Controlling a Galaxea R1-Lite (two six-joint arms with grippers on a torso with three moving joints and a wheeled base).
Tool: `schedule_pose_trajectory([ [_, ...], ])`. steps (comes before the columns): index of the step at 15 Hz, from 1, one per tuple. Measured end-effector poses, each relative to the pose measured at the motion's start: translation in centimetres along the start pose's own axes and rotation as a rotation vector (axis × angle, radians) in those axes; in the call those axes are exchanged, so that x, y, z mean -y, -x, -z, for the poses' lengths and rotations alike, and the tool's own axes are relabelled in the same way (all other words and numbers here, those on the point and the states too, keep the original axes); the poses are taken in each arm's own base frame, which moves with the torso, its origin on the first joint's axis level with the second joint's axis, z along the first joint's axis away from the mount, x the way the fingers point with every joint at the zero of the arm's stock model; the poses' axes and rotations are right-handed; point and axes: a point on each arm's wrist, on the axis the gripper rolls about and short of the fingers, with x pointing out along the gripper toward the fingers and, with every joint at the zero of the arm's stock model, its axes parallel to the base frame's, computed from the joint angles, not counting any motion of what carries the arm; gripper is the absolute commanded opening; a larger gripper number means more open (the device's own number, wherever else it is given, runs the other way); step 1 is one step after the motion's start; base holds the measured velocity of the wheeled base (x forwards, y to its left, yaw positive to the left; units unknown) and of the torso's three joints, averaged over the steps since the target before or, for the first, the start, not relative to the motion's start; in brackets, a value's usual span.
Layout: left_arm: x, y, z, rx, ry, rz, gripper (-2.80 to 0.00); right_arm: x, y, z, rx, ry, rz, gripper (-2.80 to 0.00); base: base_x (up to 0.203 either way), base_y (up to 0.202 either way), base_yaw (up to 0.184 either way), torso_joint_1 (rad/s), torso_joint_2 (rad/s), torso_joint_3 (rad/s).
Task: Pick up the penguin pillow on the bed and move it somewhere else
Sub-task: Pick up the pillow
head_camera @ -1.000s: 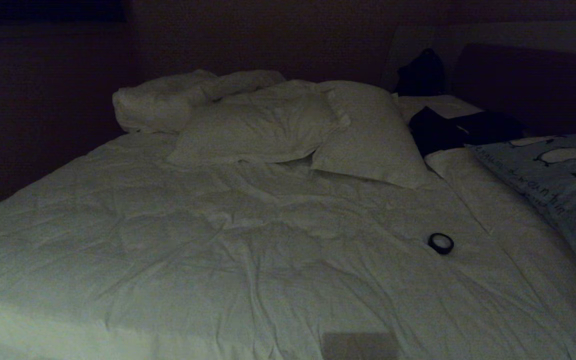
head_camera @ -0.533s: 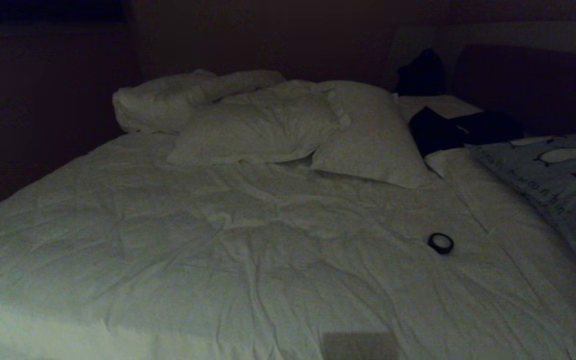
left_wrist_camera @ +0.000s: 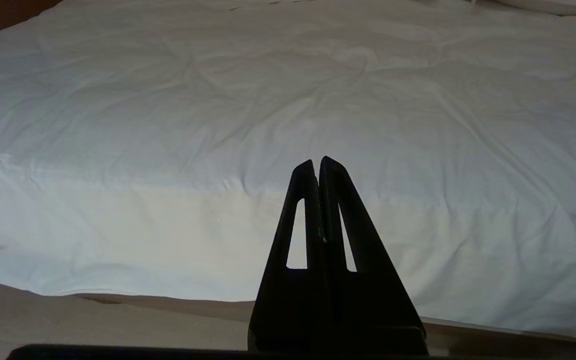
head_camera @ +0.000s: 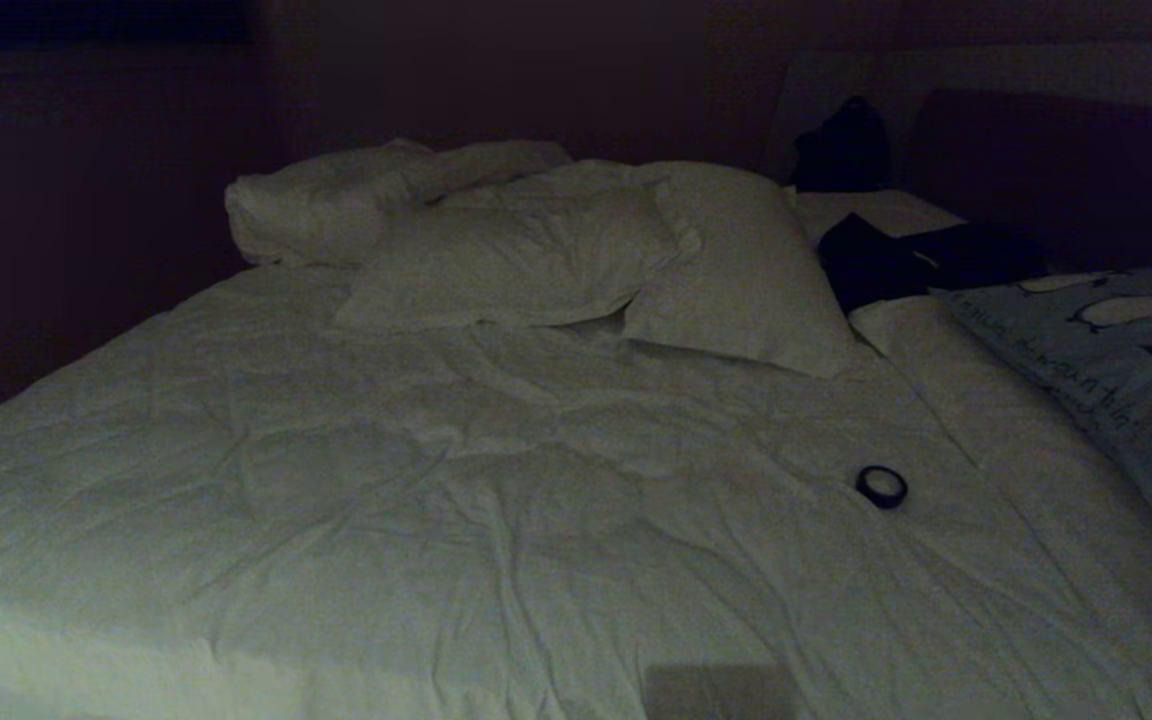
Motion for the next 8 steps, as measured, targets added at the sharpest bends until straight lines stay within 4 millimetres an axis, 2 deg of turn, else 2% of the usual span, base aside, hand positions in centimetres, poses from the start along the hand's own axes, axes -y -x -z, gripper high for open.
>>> schedule_pose_trajectory([
  [8, 0.0, 0.0, 0.0, 0.0, 0.0, 0.001, -2.8, 0.0, 0.0, -0.01, 0.0, 0.001, 0.0, -2.8, 0.0, 0.0, 0.0, 0.0, 0.0, 0.0],
])
